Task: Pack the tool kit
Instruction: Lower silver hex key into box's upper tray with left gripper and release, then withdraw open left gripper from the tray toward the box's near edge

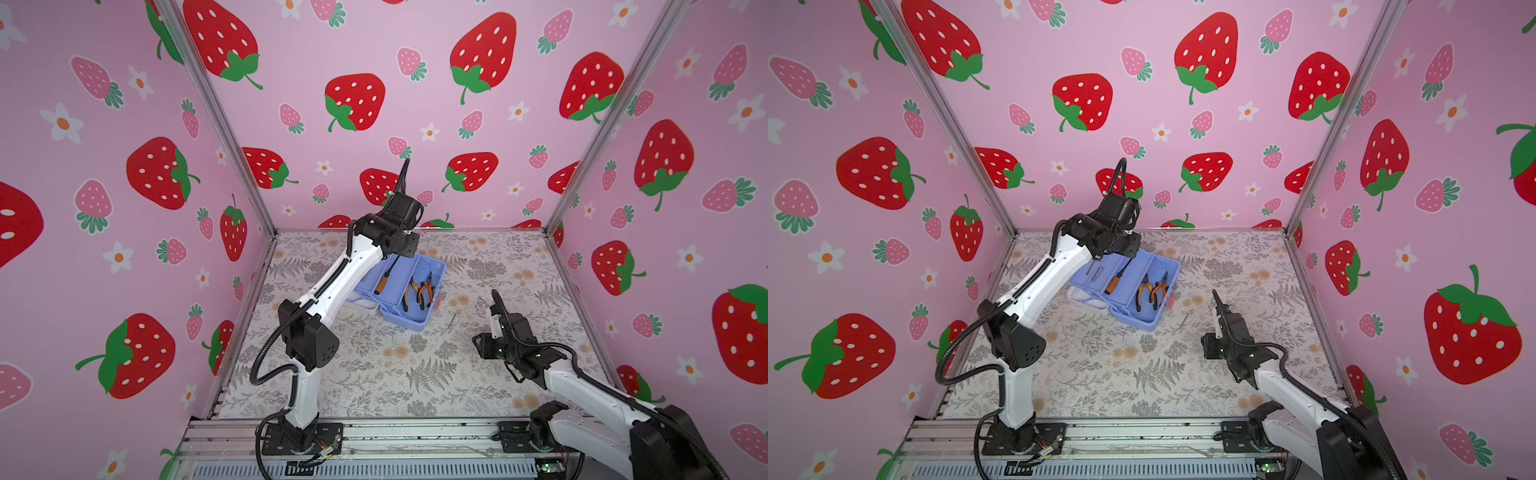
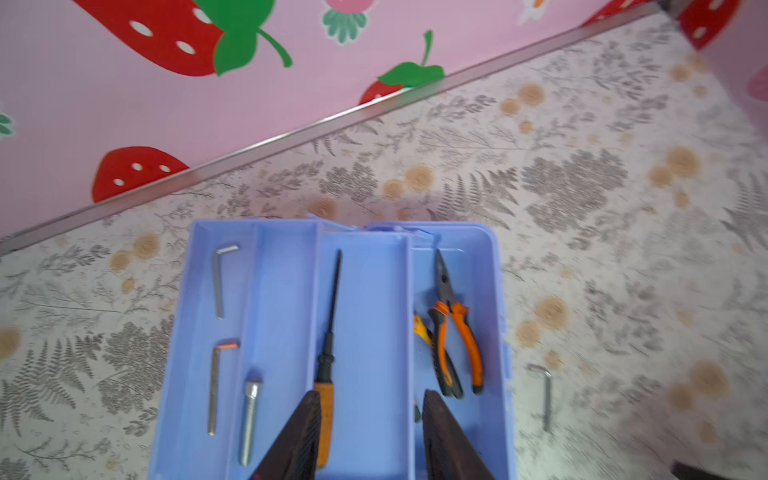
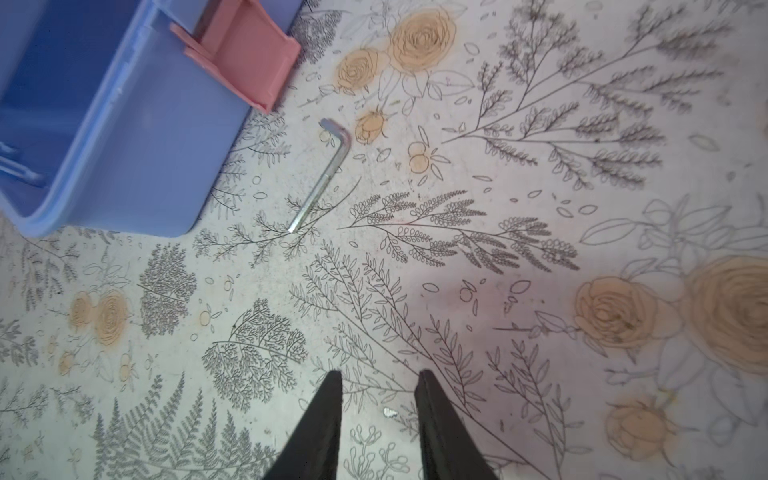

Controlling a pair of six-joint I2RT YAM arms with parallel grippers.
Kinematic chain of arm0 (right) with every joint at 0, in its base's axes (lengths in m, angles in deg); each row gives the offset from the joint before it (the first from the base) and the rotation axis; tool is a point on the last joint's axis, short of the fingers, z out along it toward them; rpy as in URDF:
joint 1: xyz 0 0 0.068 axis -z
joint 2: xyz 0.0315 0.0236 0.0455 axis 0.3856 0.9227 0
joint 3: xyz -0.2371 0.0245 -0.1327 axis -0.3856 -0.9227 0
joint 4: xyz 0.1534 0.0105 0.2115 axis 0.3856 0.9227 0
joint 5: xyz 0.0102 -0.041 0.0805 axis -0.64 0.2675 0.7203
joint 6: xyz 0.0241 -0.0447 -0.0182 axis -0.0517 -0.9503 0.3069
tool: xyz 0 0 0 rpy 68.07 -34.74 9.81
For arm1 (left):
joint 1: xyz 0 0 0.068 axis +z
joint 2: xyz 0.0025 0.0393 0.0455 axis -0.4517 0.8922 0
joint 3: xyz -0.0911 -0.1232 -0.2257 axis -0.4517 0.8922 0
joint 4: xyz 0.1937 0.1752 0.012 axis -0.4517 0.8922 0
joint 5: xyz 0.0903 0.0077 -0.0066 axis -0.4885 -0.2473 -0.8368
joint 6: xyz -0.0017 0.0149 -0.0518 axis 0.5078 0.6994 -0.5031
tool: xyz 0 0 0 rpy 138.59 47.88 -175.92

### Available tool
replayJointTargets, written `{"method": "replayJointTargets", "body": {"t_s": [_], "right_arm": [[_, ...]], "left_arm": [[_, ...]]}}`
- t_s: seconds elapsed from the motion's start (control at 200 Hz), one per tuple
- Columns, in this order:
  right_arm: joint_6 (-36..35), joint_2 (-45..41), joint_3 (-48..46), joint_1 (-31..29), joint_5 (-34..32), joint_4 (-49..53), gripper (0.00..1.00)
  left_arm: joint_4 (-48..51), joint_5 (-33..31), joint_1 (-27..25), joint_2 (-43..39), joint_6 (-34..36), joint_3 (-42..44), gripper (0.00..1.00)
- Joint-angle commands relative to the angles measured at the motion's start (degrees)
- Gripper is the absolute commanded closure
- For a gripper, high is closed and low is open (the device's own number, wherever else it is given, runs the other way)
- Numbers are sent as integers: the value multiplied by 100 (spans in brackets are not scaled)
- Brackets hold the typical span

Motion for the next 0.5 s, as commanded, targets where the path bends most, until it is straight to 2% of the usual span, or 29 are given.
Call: {"method": "replayJointTargets", "body": {"t_s": [0.0, 0.205, 0.34, 0.49], "right_arm": [[30, -351, 3, 31, -219, 560, 65], [244, -795, 15, 39, -352, 801, 62], [540, -728, 25, 49, -468, 764, 58], [862, -226, 12, 49, -288, 502, 59]], "left_arm": [[-64, 394, 95, -554, -458, 840, 55], [-252, 828, 58, -1429, -817, 2456, 55], [-402, 800, -91, -1760, -822, 3184, 55], [-485, 737, -455, -1812, -601, 3282, 55]]}}
